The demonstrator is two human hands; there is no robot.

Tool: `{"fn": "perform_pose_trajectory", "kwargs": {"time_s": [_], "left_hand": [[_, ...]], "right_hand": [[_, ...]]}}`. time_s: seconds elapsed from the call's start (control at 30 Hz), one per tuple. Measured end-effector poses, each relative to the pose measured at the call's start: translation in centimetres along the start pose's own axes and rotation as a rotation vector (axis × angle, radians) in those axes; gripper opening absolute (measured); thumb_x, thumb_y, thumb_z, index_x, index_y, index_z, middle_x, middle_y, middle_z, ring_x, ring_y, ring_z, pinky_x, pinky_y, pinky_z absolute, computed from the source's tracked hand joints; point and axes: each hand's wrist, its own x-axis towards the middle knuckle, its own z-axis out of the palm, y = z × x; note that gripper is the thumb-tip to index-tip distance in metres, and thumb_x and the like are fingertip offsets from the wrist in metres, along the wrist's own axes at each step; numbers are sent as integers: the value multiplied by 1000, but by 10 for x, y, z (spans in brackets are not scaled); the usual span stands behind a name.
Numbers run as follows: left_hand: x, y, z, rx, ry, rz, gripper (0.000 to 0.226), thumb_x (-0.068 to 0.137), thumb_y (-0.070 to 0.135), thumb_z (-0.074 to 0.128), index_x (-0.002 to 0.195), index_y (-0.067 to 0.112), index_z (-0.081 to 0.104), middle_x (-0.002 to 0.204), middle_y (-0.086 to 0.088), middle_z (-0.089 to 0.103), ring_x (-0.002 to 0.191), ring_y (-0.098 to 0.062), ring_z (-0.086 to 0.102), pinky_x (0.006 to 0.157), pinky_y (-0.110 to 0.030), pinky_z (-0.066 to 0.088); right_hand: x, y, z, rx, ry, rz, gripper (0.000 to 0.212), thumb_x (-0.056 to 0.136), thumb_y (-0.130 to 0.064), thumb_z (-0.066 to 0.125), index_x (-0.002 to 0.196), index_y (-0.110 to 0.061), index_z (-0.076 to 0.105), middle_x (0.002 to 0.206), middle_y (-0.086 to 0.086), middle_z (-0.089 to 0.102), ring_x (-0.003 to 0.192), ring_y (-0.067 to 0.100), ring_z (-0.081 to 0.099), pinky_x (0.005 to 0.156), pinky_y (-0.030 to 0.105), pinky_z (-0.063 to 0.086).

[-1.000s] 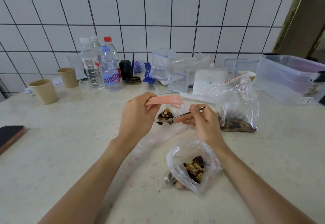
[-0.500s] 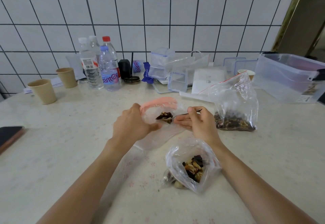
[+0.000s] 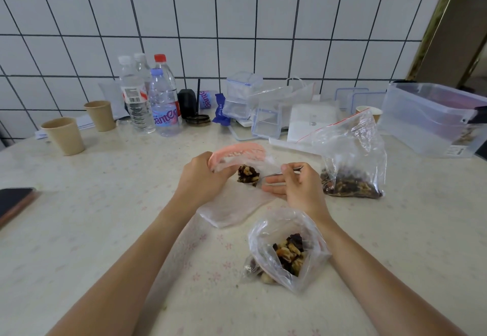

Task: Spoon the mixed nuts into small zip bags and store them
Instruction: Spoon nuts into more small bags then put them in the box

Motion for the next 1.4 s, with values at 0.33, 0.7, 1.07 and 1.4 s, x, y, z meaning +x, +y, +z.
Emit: {"fn": "perform_pose_trajectory", "kwargs": {"time_s": [0.33,0.7,1.07,1.4], "left_hand": [[-2,-1,12,64,-115,-14,58,100,60,47,87,9,71,55,3,46,53,-18,44,53,-31,35],[-2,-10,5,231,1,78,39,102,33,53,66,19,50,66,-2,59,62,-24,56,54,-31,36],[2,-13,10,55,-91,193,43,96,51,64,66,23,56,46,17,53,46,-3,48,47,-20,29],[0,-3,-6,80,65,64,96,72,95,44,137,24,54,125,3,64,98,-13,55,81,-32,46]], "right_hand": [[2,5,-2,48,-51,40,14,105,-11,58,106,2,63,86,10,80,78,31,79,78,37,64],[2,5,-2,44,-76,46,16,105,-13,58,109,1,66,89,7,81,81,26,79,72,26,63],[-4,-9,-6,81,-114,129,16,106,-14,56,110,-3,66,94,8,81,86,29,79,56,30,57],[-19,-23,-26,117,-28,181,19,106,-18,55,110,-4,68,95,10,81,91,25,79,62,39,64]]}}
